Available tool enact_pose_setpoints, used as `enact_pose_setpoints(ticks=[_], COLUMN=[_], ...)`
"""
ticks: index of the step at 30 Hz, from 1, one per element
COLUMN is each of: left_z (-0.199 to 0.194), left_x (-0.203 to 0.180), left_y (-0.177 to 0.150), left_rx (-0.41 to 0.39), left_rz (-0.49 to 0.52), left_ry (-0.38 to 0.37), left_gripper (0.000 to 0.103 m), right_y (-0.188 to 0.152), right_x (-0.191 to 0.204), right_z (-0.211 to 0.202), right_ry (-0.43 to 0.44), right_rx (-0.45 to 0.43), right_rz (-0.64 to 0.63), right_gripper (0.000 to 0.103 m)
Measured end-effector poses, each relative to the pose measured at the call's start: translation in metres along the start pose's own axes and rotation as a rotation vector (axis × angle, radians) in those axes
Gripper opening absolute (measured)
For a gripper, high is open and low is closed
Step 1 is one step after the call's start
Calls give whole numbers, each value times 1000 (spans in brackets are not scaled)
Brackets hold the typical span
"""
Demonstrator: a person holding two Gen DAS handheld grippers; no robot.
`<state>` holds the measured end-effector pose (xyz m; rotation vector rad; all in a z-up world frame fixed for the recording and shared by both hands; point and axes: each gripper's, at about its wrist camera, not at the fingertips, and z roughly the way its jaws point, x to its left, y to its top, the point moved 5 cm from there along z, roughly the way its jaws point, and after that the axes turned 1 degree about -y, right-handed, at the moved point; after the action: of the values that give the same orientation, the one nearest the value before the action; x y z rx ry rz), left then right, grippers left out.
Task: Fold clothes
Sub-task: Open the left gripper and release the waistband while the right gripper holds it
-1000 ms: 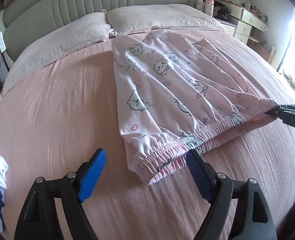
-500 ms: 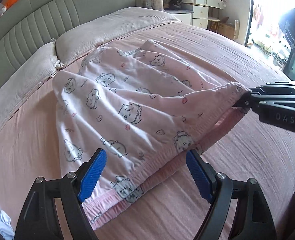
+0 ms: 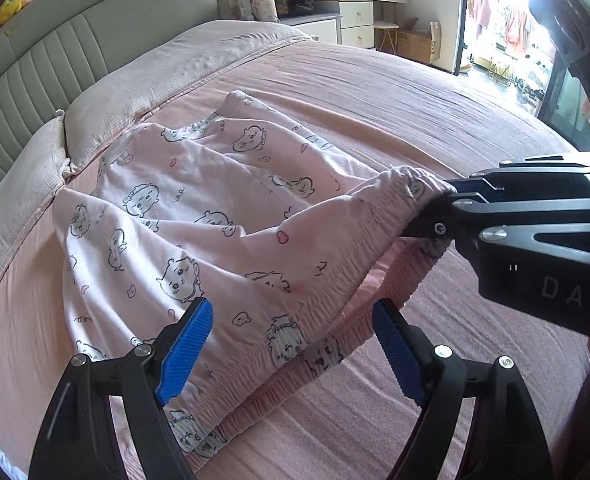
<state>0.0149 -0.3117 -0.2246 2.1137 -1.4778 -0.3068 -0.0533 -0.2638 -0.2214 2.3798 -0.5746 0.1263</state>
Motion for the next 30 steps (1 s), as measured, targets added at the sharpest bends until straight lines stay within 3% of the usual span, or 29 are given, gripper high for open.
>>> enact_pose_setpoints(ticks=[10,19,26,30], left_z=[7,9,1,0], left_x=[8,56,89,91], left_y=[18,16,13,14], left_rx=[-24,0,-2,-15], left_rz=[37,-124,-281,-309], left_ry=[157,293,231,210], left_gripper=[82,82,82,78], right_y=[7,11,8,4], right_x=[0,-1,1,6], right_z=[-8,-16,-13,-10], right_ry=[53,57,63,51], right_rx=[-51,-88,-68,-55], right_rz=[19,16,-10,-42], right_gripper=[10,10,11,11])
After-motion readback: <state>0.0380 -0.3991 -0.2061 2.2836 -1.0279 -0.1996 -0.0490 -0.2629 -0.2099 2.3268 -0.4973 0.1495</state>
